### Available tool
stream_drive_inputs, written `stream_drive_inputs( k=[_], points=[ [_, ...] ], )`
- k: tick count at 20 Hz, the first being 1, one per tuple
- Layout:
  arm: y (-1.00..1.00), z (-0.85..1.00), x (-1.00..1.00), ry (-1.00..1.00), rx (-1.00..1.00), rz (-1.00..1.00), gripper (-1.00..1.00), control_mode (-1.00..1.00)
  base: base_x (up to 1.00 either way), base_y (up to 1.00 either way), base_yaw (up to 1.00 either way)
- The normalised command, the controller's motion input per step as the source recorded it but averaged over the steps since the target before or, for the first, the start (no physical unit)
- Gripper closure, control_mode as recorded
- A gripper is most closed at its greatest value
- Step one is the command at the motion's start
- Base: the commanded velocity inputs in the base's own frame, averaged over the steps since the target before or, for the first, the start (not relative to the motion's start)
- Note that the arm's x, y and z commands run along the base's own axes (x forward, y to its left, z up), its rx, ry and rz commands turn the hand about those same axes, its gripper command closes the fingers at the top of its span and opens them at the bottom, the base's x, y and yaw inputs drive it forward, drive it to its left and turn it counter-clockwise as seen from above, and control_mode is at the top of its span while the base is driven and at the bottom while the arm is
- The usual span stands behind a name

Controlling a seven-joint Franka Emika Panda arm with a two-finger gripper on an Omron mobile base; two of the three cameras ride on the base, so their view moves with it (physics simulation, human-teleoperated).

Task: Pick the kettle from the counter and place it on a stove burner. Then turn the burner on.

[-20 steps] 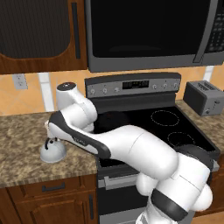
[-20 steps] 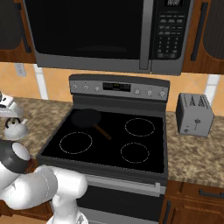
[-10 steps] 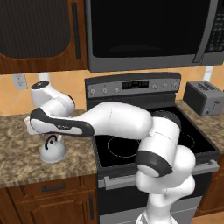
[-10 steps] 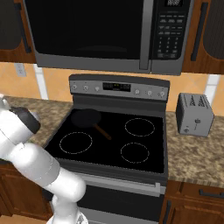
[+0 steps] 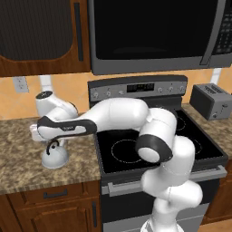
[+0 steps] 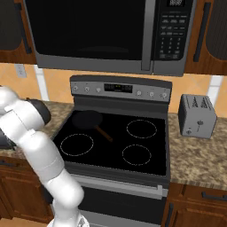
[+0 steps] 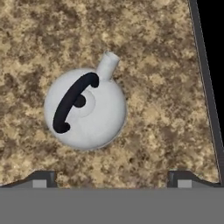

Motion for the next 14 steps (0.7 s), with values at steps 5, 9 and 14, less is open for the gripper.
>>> stream_drive_inputs(
  k=[5, 9, 14],
  points=[
    [0.23, -0.15, 0.32, 0.00, 0.00, -0.06, -1.00, -1.00, 0.00, 0.00, 0.00],
    [0.34, -0.05, 0.24, 0.00, 0.00, -0.06, -1.00, -1.00, 0.00, 0.00, 0.00],
    [0.21, -0.19, 0.15, 0.00, 0.00, -0.06, -1.00, -1.00, 0.00, 0.00, 0.00]
  ],
)
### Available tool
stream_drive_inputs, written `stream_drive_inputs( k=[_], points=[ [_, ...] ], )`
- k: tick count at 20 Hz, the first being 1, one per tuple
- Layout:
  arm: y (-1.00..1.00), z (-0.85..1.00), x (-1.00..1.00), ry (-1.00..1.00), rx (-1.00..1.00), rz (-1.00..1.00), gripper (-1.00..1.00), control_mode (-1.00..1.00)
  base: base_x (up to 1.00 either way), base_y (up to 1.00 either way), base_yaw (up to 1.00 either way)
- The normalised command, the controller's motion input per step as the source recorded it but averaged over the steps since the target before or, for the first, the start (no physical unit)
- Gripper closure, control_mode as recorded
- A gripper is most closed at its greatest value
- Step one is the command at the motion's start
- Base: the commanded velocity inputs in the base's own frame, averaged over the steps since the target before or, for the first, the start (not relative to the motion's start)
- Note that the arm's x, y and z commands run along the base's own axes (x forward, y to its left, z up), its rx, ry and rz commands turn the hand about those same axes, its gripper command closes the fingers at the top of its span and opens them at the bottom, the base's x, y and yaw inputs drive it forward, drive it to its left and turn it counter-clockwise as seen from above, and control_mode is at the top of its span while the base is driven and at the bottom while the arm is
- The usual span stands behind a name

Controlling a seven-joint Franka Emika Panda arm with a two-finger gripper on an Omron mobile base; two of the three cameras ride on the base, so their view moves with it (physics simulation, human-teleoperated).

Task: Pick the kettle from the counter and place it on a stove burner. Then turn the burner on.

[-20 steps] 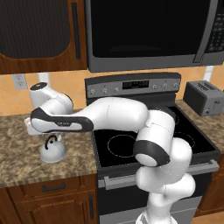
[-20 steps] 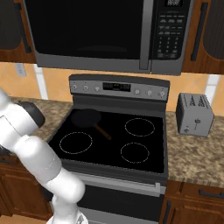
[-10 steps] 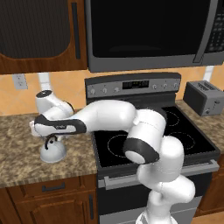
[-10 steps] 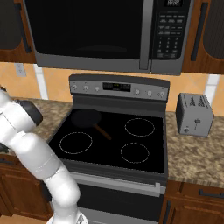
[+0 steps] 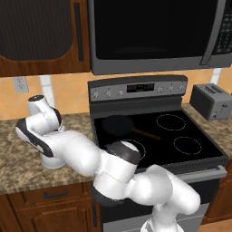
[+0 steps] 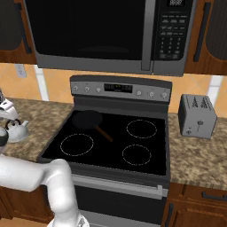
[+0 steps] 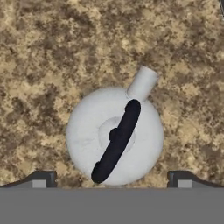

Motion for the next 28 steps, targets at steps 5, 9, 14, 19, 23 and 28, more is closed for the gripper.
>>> stream_drive_inputs(
  k=[5, 9, 14, 19, 23, 28],
  points=[
    [0.00, -0.28, 0.10, 0.00, 0.00, -0.04, -1.00, -1.00, 0.00, 0.00, 0.00],
    [0.00, -0.31, 0.12, -0.02, 0.00, -0.01, -1.00, -1.00, 0.00, 0.00, 0.00],
    [0.00, -0.19, 0.00, -0.02, -0.01, 0.00, 1.00, -1.00, 0.00, 0.00, 0.00],
    [-0.22, 0.00, -0.09, -0.11, 0.00, 0.00, 1.00, -1.00, 0.00, 0.00, 0.00],
    [-0.86, 0.02, -0.46, -0.35, 0.00, 0.00, 1.00, -1.00, 0.00, 0.00, 0.00],
    [-1.00, 0.00, -0.49, -0.30, 0.00, -0.04, 1.00, -1.00, 0.00, 0.00, 0.00]
  ],
)
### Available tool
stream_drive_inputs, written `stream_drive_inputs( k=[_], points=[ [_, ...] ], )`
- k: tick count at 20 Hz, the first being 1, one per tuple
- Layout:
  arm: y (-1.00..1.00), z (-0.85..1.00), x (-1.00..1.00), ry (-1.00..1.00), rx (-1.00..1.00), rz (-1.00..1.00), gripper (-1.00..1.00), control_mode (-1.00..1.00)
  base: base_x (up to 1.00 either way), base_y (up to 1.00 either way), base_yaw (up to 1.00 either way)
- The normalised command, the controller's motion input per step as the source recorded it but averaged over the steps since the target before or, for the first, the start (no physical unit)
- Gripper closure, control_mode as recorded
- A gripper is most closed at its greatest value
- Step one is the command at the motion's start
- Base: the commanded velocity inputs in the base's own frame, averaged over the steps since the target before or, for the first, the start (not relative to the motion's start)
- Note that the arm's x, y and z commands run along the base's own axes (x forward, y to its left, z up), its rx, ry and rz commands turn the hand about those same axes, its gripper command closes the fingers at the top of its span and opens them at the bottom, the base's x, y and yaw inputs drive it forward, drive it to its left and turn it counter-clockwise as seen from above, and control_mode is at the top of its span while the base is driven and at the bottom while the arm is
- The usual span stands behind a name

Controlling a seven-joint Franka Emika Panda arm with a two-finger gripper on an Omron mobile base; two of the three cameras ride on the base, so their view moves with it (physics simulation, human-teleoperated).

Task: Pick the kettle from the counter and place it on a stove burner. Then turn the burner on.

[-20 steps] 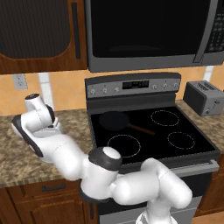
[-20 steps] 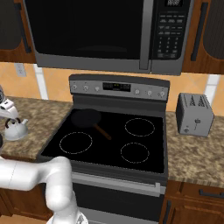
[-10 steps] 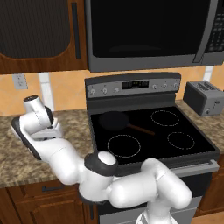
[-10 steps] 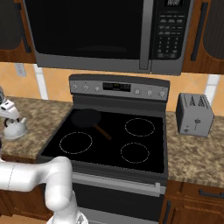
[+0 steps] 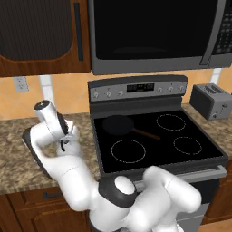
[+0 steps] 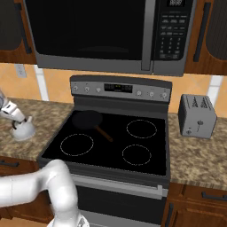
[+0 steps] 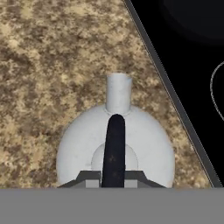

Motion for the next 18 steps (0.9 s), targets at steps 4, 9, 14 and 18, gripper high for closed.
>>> stream_drive_inputs(
  k=[4, 9, 14, 18],
  points=[
    [-1.00, 0.05, -0.13, -0.22, 0.02, -0.12, 1.00, -1.00, 0.00, 0.00, 0.00],
    [-1.00, 0.23, 0.00, -0.09, 0.15, -0.19, 1.00, -1.00, 0.00, 0.00, 0.00],
    [-1.00, 0.27, 0.00, 0.00, 0.31, -0.21, 1.00, -1.00, 0.00, 0.00, 0.00],
    [-1.00, 0.01, 0.00, -0.05, 0.30, -0.17, 1.00, -1.00, 0.00, 0.00, 0.00]
  ],
)
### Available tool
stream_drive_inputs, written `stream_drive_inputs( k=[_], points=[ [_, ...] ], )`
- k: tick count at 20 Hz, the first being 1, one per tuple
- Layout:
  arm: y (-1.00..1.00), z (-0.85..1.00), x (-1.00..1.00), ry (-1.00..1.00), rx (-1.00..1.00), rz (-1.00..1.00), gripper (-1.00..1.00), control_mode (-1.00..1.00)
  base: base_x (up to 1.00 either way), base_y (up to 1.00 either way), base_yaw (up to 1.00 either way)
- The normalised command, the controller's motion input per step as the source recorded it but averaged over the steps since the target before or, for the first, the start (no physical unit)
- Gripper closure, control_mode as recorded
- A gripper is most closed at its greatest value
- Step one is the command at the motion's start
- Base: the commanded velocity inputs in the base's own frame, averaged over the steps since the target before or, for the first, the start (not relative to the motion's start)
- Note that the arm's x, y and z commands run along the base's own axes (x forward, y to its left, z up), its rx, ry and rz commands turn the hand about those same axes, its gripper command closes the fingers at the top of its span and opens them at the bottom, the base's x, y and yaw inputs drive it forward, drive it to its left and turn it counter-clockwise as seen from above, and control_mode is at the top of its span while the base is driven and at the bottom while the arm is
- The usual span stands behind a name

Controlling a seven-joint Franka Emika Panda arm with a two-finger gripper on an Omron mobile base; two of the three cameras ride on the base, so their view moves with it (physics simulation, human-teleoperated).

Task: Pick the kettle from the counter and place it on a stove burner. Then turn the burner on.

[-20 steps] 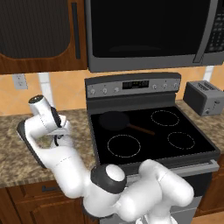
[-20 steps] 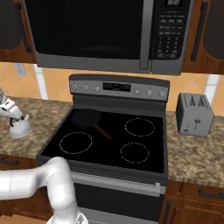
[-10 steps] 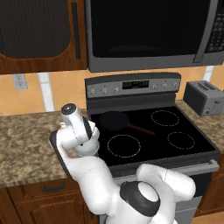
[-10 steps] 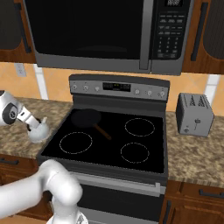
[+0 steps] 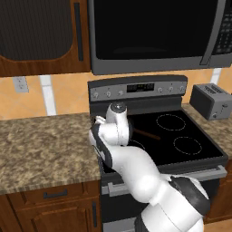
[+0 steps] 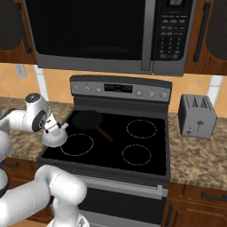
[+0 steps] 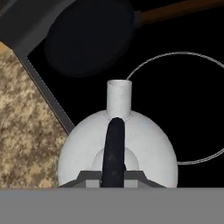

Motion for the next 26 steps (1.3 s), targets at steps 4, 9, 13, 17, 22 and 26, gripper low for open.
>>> stream_drive_inputs(
  k=[4, 9, 13, 17, 22, 26],
  points=[
    [-0.48, -0.01, 0.00, -0.02, 0.02, -0.05, 1.00, -1.00, 0.00, 0.00, 0.00],
    [-0.41, 0.00, 0.14, -0.05, -0.10, 0.00, 1.00, -1.00, 0.00, 0.00, 0.00],
    [-0.51, 0.00, 0.08, -0.07, -0.13, 0.00, 1.00, -1.00, 0.00, 0.00, 0.00],
    [-0.02, -0.01, 0.02, 0.00, -0.01, 0.00, 1.00, -1.00, 0.00, 0.00, 0.00],
    [-0.14, -0.15, 0.12, 0.00, -0.05, 0.00, 1.00, -1.00, 0.00, 0.00, 0.00],
    [-0.14, -0.12, 0.23, 0.00, -0.02, 0.00, 1.00, -1.00, 0.00, 0.00, 0.00]
  ],
)
